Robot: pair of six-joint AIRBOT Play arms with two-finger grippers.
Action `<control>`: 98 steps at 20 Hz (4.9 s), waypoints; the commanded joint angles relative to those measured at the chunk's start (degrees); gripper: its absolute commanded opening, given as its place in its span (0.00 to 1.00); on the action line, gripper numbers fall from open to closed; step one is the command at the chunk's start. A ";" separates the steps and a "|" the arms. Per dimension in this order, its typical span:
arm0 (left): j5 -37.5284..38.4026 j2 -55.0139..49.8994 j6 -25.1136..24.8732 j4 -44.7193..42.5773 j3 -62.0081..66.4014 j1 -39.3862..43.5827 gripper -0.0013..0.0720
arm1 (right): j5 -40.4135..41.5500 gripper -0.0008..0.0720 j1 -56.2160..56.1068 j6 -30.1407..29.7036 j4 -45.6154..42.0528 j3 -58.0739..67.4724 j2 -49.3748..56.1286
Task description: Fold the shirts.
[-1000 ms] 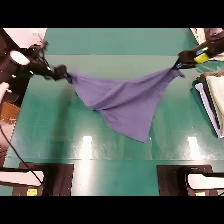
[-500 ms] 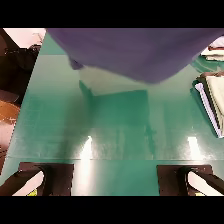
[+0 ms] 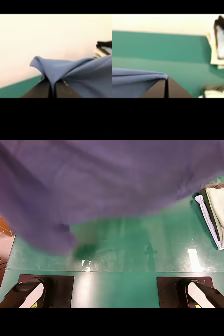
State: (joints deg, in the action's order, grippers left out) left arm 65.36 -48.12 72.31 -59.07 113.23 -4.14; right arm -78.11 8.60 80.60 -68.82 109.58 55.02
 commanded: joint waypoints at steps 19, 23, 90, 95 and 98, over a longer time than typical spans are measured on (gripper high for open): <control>-16.11 -42.40 -5.18 3.32 -34.23 5.73 0.63 | 2.86 0.18 -9.55 2.56 -8.57 0.35 47.17; -3.21 -42.40 -4.79 3.30 -26.71 -0.04 0.81 | -4.81 0.63 -6.08 2.49 -1.97 4.26 47.12; 3.23 -4.92 -1.77 0.76 -22.82 -3.72 0.06 | 3.58 0.03 -11.45 5.55 -6.03 -26.34 -4.17; 2.29 -1.40 1.38 1.25 1.97 -3.69 0.06 | 1.33 0.03 -11.45 5.60 -10.86 2.62 1.07; 0.17 -1.40 2.95 4.87 11.93 -3.69 0.06 | -1.51 0.03 -11.45 5.57 -10.93 13.27 3.37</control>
State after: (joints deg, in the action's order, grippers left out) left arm 67.24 -50.26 73.32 -56.71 114.80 -7.79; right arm -77.60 -2.83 86.04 -78.26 111.31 56.31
